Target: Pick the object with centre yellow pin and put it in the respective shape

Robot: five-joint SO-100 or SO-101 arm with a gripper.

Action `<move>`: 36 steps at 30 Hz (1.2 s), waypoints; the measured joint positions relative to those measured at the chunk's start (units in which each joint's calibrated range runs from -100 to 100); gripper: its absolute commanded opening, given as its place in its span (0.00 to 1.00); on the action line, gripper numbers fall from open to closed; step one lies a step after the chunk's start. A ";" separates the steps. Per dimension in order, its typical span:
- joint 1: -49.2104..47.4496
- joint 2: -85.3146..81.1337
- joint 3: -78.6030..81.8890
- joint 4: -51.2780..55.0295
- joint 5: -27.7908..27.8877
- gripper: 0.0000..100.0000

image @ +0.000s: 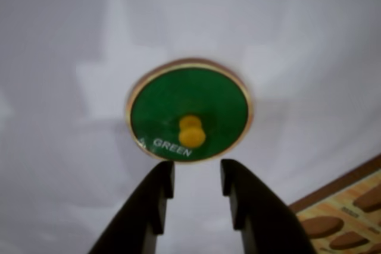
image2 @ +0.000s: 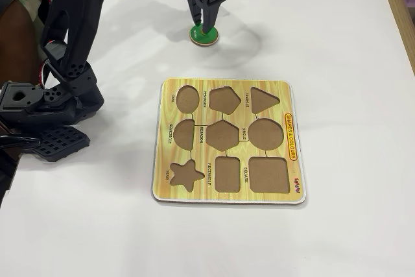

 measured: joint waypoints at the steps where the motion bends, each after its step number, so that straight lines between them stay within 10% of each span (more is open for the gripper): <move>1: 0.00 0.26 0.00 -0.86 0.00 0.10; 36: -1.12 4.12 -0.54 -5.66 0.00 0.10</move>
